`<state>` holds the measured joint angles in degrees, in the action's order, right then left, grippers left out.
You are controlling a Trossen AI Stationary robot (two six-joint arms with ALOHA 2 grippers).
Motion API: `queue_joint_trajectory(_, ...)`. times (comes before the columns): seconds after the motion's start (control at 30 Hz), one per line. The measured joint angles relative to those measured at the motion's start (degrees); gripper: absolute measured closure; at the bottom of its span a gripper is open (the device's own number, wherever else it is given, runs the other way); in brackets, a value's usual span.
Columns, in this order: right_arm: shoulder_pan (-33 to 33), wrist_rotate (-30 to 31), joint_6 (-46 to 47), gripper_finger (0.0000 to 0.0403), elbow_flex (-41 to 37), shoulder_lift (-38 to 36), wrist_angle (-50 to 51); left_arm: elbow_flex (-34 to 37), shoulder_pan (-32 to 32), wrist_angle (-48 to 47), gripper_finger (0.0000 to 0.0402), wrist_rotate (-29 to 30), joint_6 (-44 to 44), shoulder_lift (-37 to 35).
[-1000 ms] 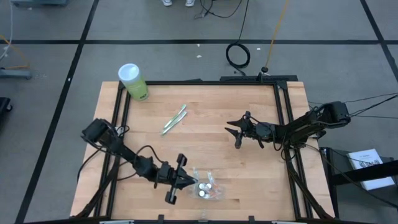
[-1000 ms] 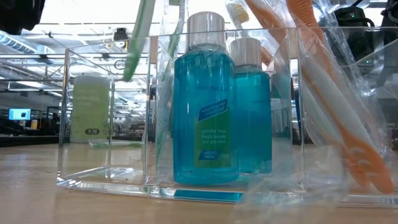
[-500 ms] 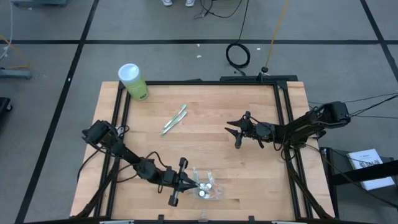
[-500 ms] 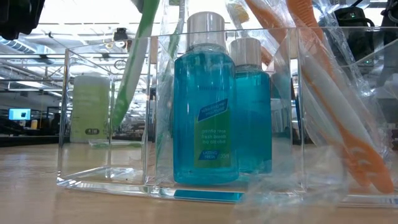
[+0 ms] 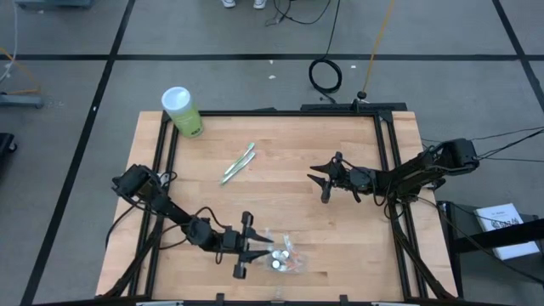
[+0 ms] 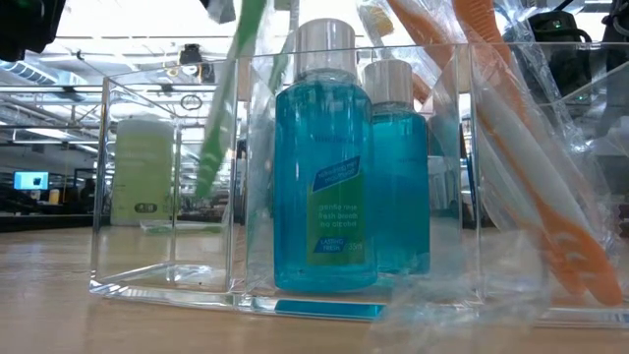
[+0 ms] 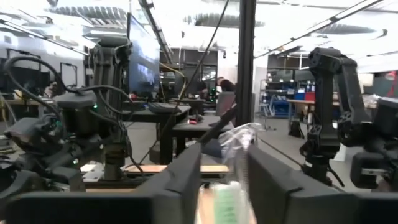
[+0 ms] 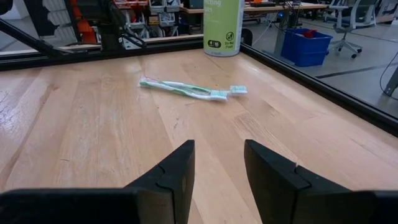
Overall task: Pick & Place toothbrushing station
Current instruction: Put the green toothbrush into the transparent organizer
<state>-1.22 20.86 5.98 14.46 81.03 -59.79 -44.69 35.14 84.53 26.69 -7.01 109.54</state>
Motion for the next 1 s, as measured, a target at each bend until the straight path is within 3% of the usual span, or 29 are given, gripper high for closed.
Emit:
queue_joint_trajectory(0.2,0.01,0.0,0.0,0.0273,0.0,0.0,0.06,0.0,-0.02,1.27,0.019,1.58,-1.62,0.0)
queue_joint_trajectory(0.4,0.01,0.0,0.0,0.0273,0.0,0.0,0.07,0.02,0.0,2.96,0.014,1.78,-3.86,-0.07)
queue_joint_trajectory(0.63,0.01,0.0,0.0,0.0273,0.0,0.0,0.09,0.02,0.0,-0.01,0.012,5.5,-0.77,-0.07)
queue_joint_trajectory(0.77,0.01,0.01,0.0,0.0273,0.0,0.0,0.09,0.04,-0.1,-6.4,0.0124,6.14,2.04,-0.02)
queue_joint_trajectory(1.0,0.01,0.0,0.0,0.0273,0.0,0.0,0.09,0.04,-0.42,-5.8,0.0138,6.36,9.09,-0.03)
